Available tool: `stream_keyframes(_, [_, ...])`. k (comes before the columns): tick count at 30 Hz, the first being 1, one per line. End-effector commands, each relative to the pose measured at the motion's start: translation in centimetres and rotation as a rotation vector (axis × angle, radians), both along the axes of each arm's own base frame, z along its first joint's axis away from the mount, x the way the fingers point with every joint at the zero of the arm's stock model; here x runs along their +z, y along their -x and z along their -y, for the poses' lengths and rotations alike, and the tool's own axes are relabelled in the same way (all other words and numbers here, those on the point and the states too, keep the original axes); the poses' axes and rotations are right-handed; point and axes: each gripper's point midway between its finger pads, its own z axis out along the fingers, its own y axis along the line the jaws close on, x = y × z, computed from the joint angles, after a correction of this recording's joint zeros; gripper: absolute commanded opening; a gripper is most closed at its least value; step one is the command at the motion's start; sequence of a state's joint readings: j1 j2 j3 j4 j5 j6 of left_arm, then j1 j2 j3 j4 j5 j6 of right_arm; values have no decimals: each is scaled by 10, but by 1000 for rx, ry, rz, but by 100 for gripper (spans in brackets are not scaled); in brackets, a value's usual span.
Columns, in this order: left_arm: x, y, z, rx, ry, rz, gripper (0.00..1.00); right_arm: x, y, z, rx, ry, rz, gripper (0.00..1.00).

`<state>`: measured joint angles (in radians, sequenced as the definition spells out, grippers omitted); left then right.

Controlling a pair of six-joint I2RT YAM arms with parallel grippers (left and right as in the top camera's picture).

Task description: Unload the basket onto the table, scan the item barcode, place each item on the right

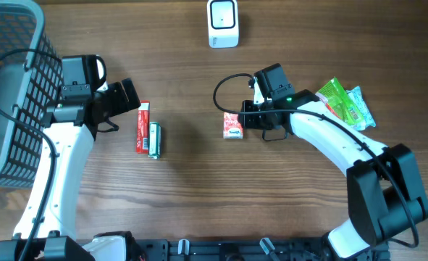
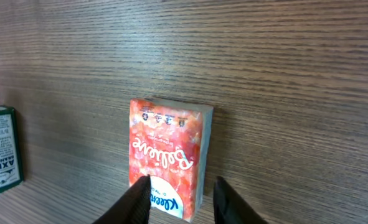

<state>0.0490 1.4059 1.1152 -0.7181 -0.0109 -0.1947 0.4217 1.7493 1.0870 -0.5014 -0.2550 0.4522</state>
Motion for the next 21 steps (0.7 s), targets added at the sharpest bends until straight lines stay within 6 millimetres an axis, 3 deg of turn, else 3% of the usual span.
stream_keyframes(1, [1, 0, -3, -4, -17, 4, 100, -11, 0, 6, -33, 22, -29, 30])
stream_keyframes(6, [1, 0, -3, -4, -17, 3, 100, -24, 3, -5, -7, -25, -73, 31])
stream_keyframes(17, [1, 0, -3, -4, -17, 3, 100, -45, 5, -7, -3, -19, -116, 34])
stream_keyframes(21, [1, 0, -3, -4, -17, 4, 100, -51, 9, -12, 1, -62, -117, 24])
